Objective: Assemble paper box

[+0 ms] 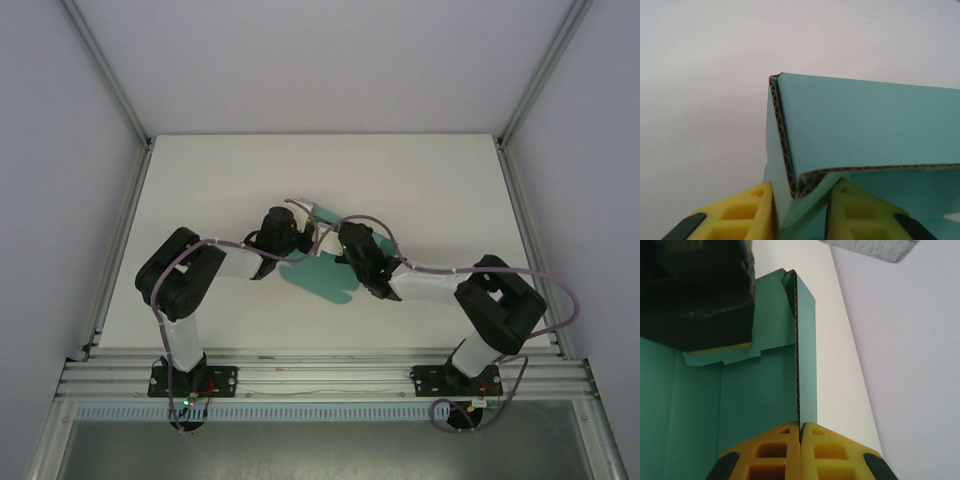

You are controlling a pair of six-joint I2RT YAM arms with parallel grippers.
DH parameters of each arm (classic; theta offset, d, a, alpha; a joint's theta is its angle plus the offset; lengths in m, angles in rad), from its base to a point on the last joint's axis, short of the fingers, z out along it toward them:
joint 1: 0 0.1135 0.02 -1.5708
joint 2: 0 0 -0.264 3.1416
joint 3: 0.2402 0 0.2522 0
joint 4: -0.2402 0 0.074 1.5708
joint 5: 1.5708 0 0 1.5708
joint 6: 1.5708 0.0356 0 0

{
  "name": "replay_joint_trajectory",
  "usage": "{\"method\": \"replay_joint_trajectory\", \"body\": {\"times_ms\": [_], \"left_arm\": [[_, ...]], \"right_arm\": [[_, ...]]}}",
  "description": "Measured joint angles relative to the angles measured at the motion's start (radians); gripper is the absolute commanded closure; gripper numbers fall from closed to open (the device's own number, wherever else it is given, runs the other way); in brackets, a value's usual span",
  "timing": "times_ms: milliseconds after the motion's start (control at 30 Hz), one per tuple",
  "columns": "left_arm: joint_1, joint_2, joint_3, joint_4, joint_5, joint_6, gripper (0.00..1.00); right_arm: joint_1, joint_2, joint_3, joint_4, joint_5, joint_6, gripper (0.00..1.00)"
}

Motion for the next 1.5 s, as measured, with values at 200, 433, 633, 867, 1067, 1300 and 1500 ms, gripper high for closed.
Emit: {"method": "replay_joint_trajectory", "body": {"times_ms": [200,433,633,867,1067,1300,1500], "left_arm": [[-0.066,0.031,0.045,-0.011,-0.227,-0.077,0.78],[-0.105,0.037,0.050,-0.010,-0.406,-0.155,0.71],[-0.107,0.037,0.049,-0.007,-0.400,-0.121,0.41],[-0.080,-0.115,-0.110,0.001,-0.195,-0.046,0.03],[0.009,-0.353,-0.266,-0.002,-0.032,-0.066,0.00],[0.114,-0.515,-0.298,-0.080,-0.066,-0.149,0.00],[0.260,-0.451,-0.298,-0.092,-0.070,-0.268,0.00]], "right_arm": [[-0.016,0.005,0.021,-0.034,-0.006,0.090,1.00],[-0.028,0.006,0.046,-0.061,-0.052,0.161,1.00],[-0.034,0.006,0.057,-0.077,-0.064,0.175,1.00],[-0.026,0.005,0.048,-0.115,-0.109,0.148,1.00],[-0.034,-0.005,0.047,-0.124,-0.116,0.094,1.00],[-0.041,-0.025,0.021,-0.047,-0.116,-0.057,1.00],[-0.041,-0.016,0.008,0.063,-0.121,-0.249,1.00]]}}
